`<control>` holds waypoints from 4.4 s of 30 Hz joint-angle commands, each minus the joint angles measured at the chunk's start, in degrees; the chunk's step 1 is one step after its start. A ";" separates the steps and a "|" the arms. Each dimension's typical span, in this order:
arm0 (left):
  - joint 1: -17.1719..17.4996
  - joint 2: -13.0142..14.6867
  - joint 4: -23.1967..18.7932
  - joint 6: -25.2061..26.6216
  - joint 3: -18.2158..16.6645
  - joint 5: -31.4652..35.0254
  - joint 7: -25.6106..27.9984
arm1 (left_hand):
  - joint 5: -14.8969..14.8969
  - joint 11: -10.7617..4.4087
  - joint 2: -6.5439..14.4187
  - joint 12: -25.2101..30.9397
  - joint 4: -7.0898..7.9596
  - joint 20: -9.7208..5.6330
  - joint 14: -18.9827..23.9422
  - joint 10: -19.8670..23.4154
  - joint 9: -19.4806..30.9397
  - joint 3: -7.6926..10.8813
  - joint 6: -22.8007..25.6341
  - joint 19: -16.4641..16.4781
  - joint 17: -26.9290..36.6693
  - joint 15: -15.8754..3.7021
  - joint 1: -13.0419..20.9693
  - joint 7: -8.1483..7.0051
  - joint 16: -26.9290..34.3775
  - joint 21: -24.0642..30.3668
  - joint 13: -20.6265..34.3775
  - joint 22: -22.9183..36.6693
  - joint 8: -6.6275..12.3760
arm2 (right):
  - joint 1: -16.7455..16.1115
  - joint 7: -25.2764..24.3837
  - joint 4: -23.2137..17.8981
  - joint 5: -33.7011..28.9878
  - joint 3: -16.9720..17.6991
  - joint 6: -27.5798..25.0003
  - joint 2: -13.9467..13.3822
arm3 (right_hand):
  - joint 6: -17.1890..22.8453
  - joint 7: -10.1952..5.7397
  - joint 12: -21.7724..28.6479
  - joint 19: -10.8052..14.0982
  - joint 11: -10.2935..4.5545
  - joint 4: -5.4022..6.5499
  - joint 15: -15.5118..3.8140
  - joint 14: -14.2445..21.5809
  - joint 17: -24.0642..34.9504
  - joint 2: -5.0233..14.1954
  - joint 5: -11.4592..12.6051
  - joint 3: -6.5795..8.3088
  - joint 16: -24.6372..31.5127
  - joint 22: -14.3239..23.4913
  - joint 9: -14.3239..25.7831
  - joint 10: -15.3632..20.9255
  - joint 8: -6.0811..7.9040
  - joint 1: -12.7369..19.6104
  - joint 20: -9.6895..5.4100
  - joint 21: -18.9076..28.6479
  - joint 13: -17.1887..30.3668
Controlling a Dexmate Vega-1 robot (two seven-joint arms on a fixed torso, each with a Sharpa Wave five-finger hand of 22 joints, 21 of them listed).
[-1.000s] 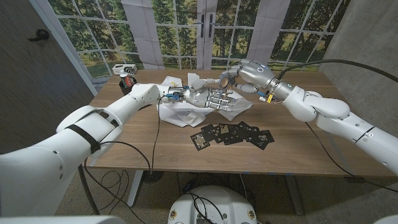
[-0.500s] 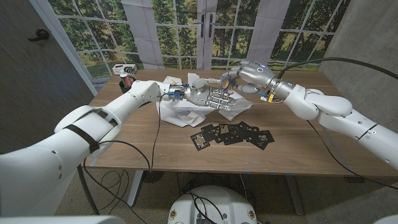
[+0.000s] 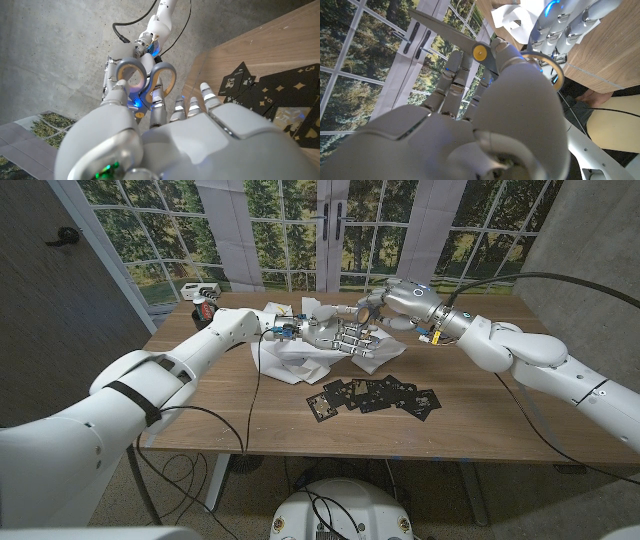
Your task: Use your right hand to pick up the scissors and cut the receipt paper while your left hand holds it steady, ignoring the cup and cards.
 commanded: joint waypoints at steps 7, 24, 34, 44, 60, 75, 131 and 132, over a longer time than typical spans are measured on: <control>0.74 0.87 -0.69 -0.26 -0.68 0.02 0.44 | 0.14 -0.05 -0.20 0.28 -0.20 0.07 0.32 0.13 0.29 0.28 0.05 0.20 0.28 0.04 0.52 -0.17 0.37 0.39 0.32 0.19 -0.04 | 1.65 2.96 0.51 0.35 -1.16 0.59 0.50 | -0.31 0.09 0.03 -0.34 -0.41 1.61 -13.05 4.95 -0.05 1.25 0.09 1.60 0.37 0.09 0.09 0.81 0.02 1.20 -6.21 0.31 0.26; -1.09 -1.25 3.46 -2.04 0.23 1.95 -1.80 | 0.15 -0.08 -0.22 0.27 -0.37 0.09 0.35 0.15 0.32 0.45 0.10 0.21 0.27 0.06 0.92 -0.03 0.28 0.35 0.34 0.19 -0.03 | 2.66 4.90 -0.55 -1.32 -1.64 1.38 0.17 | -0.38 0.11 -0.12 -0.39 -0.44 1.56 -13.05 4.90 -0.21 1.25 -0.20 1.59 0.40 0.08 0.03 0.76 0.02 1.35 -6.11 0.36 0.32; -0.17 -0.14 -0.70 -0.10 0.42 2.21 0.21 | 0.30 0.01 -0.07 0.25 -0.70 0.03 0.34 0.13 0.36 0.84 -0.22 0.22 0.25 -0.03 1.73 0.08 0.21 0.32 0.36 0.19 -0.11 | 2.21 4.76 -1.27 -1.88 -1.04 0.72 -0.20 | -0.35 0.08 -0.12 -0.42 -0.43 1.59 -13.05 4.85 -0.27 1.24 -0.35 1.59 0.39 0.08 0.00 0.86 0.02 1.45 -6.09 0.40 0.46; 2.75 3.11 -9.17 3.72 -0.57 0.29 7.38 | 0.91 -0.83 0.60 0.91 -1.32 -0.02 1.73 1.82 0.52 2.38 1.88 1.28 0.23 -0.17 5.02 0.14 0.46 0.73 0.44 0.32 0.80 | 1.66 5.18 -1.81 -1.82 -0.71 -0.13 -0.44 | -0.52 0.12 -0.29 -0.47 -0.42 1.60 -13.05 4.99 -0.15 1.23 -0.33 1.64 0.50 0.07 -0.04 0.78 0.00 1.38 -6.07 0.36 0.39; 3.15 2.88 -9.63 3.15 -0.44 -1.90 8.61 | 0.98 -2.24 0.21 1.06 -1.18 0.09 3.14 2.37 0.63 2.80 2.75 2.14 0.25 -0.03 6.57 0.31 0.62 1.03 0.51 0.35 0.95 | 1.79 5.18 -2.17 -2.67 -1.06 -0.88 0.05 | -0.43 0.10 -0.35 -0.48 -0.45 1.59 -13.06 4.99 -0.08 1.22 -0.29 1.71 0.50 0.07 -0.09 0.93 0.03 1.40 -5.91 0.35 0.42; 4.33 3.43 -10.95 2.95 -1.00 -3.26 9.41 | 0.92 -4.05 0.02 0.94 -1.13 0.07 3.24 2.26 0.68 3.12 2.55 2.27 0.24 0.00 7.81 -0.56 0.40 1.02 0.64 0.36 0.69 | 1.95 5.38 -2.26 -2.76 -1.40 -1.86 0.55 | -0.47 0.16 -0.45 -0.42 -0.43 1.59 -13.06 5.10 -0.01 1.16 -0.24 1.80 0.48 0.05 -0.13 1.07 0.03 1.33 -5.82 0.31 0.34; 6.35 4.55 -17.42 7.88 -2.12 -6.30 21.76 | 0.83 -17.12 3.12 12.68 -1.15 0.06 14.28 19.60 2.23 5.15 9.87 5.41 2.47 -5.71 18.44 -6.47 4.14 2.61 12.67 0.75 2.79 | 0.77 5.61 -4.02 -2.88 -0.89 -3.01 -0.42 | 0.07 0.11 -0.50 -0.29 -0.38 1.54 -13.06 5.68 -0.35 0.71 0.19 2.18 0.39 -0.03 -0.40 1.81 0.08 0.98 -4.99 -0.47 0.30; 6.40 4.63 -17.62 7.93 -2.13 -6.34 21.96 | 0.70 -18.15 3.22 13.87 -1.02 0.07 14.45 20.54 2.59 5.06 10.27 5.49 2.58 -5.88 19.02 -7.24 4.24 2.67 13.91 0.74 2.99 | 0.75 5.80 -4.12 -2.92 -0.87 -3.12 -0.44 | 0.07 0.10 -0.49 -0.29 -0.38 1.52 -13.06 5.67 -0.33 0.66 0.19 2.18 0.41 -0.03 -0.40 1.82 0.07 0.99 -4.99 -0.50 0.33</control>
